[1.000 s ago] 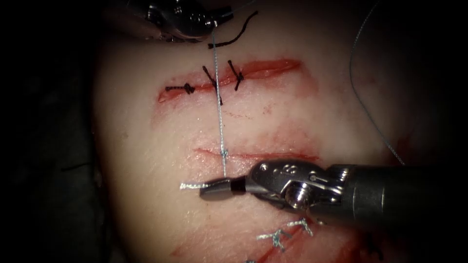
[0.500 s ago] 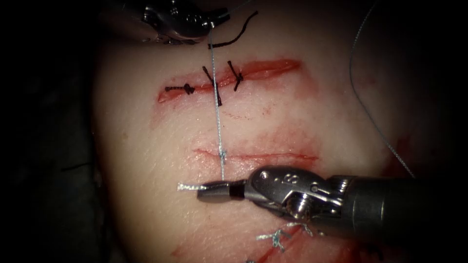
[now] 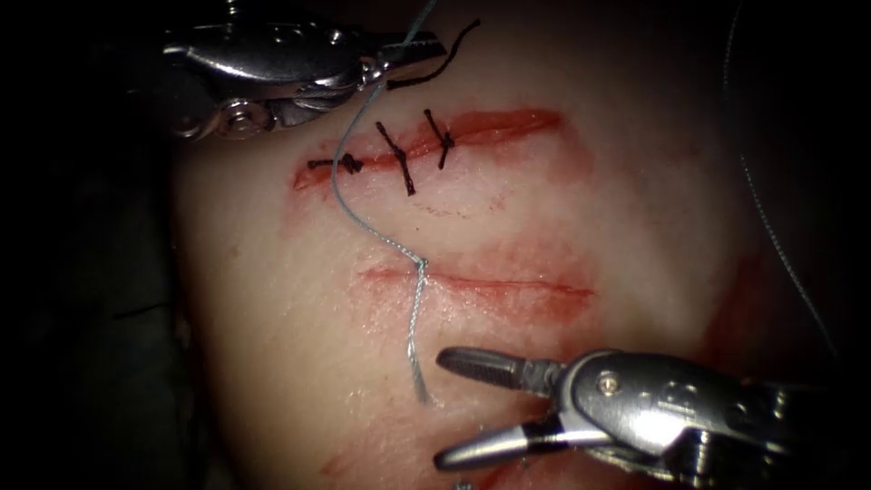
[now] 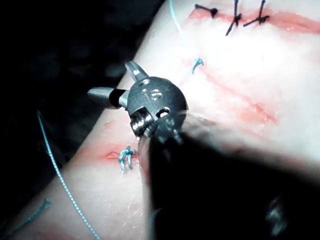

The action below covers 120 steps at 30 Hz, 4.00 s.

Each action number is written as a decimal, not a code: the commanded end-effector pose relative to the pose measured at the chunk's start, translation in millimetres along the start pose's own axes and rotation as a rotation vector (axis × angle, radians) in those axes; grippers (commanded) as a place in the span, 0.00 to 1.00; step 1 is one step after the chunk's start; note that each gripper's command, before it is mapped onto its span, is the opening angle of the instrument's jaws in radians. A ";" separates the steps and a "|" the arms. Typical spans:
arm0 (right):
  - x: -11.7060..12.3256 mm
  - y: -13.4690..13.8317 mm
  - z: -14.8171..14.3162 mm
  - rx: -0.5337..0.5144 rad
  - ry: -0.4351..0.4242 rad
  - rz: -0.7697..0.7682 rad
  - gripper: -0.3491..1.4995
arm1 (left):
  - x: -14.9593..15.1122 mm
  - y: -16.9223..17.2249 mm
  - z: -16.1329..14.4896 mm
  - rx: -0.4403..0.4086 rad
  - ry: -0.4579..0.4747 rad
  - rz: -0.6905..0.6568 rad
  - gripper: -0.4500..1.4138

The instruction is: Wound Closure

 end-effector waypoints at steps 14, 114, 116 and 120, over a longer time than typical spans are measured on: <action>-5.2 9.0 4.2 -0.368 -0.156 0.041 0.86 | 1.1 1.2 0.4 -0.167 0.178 -0.218 0.00; 0.2 9.6 4.3 -0.292 0.056 -0.068 0.88 | -9.0 -4.1 -2.5 -0.100 -0.100 -0.321 0.00; 0.9 9.4 3.3 -0.300 0.059 -0.057 0.88 | -10.5 -4.2 -2.1 -0.109 -0.151 -0.334 0.00; 2.9 9.6 1.3 -0.326 0.086 -0.027 0.88 | -12.9 -4.4 -1.5 -0.147 -0.230 -0.404 0.37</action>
